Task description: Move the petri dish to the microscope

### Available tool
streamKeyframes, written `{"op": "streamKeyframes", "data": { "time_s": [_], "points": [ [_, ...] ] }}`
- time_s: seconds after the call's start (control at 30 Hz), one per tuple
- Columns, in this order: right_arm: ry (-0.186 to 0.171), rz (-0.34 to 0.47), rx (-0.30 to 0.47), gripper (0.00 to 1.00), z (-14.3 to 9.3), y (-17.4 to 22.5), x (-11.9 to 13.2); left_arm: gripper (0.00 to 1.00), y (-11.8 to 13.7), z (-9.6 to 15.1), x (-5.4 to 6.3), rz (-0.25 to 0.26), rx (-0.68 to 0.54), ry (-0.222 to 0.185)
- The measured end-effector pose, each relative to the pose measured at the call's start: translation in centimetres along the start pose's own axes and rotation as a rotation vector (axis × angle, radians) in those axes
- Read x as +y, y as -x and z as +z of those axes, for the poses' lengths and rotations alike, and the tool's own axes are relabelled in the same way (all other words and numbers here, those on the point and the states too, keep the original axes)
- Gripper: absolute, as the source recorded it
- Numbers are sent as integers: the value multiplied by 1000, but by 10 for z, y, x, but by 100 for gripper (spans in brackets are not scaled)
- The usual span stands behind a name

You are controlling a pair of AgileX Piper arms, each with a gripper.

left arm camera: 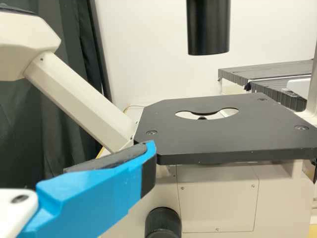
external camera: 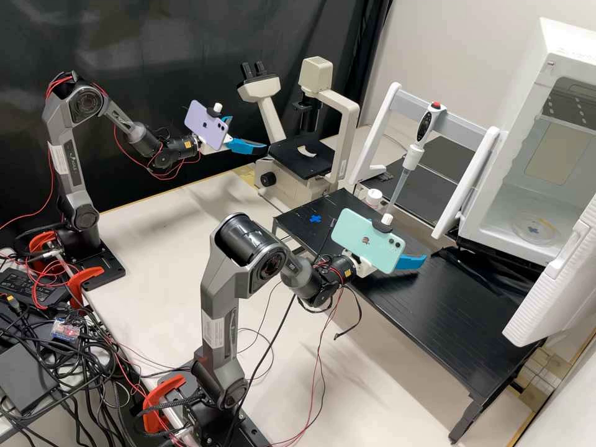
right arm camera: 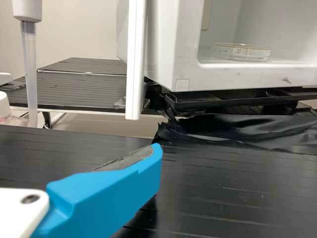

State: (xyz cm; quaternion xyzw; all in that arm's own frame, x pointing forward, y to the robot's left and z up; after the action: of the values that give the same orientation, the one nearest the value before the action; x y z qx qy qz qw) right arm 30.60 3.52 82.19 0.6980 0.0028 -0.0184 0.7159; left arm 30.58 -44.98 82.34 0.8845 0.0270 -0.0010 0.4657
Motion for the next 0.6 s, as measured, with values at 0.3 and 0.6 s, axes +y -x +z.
{"op": "streamKeyframes", "data": {
  "time_s": [0.3,0.6],
  "points": [
    [0,2,-2,100,1,0,1,100,0,0,0,0,0,0],
    [11,57,-75,100,37,1,27,100,0,0,0,0,0,0]
  ]
}}
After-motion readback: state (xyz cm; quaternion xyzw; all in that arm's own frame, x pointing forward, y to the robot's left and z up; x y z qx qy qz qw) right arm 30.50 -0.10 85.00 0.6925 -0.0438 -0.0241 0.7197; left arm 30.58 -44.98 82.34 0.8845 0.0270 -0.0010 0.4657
